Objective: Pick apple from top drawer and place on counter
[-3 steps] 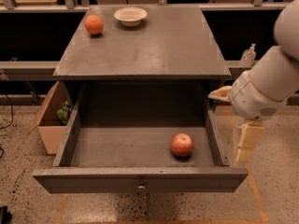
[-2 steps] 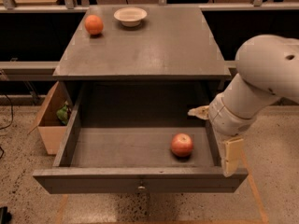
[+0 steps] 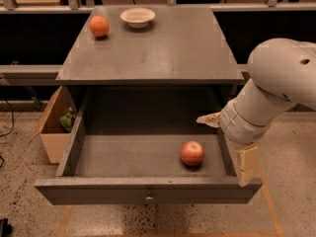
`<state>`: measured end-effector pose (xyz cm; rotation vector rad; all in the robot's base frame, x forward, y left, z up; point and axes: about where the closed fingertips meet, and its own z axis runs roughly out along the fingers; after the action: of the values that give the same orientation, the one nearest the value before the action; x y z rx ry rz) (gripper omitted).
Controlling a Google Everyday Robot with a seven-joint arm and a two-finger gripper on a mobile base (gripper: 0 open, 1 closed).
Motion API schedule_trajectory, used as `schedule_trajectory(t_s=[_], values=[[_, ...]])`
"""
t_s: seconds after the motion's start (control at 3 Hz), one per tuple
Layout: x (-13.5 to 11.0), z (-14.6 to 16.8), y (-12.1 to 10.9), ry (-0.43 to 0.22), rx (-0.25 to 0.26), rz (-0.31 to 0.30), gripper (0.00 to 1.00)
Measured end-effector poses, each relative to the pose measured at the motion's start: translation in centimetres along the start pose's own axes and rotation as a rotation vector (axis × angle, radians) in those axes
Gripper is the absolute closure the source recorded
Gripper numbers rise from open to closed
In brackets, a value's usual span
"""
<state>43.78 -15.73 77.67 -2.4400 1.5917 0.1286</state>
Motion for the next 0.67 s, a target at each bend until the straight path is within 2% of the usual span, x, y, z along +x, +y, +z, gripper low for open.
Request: schedule_trajectory(t_s=[0.33, 0.67], values=[[0.0, -0.5, -2.9, 0.064, 0.045, -0.043, 0.0], [-0.3, -1.0, -7.7, 0.129, 0.116, -0.103, 0.0]])
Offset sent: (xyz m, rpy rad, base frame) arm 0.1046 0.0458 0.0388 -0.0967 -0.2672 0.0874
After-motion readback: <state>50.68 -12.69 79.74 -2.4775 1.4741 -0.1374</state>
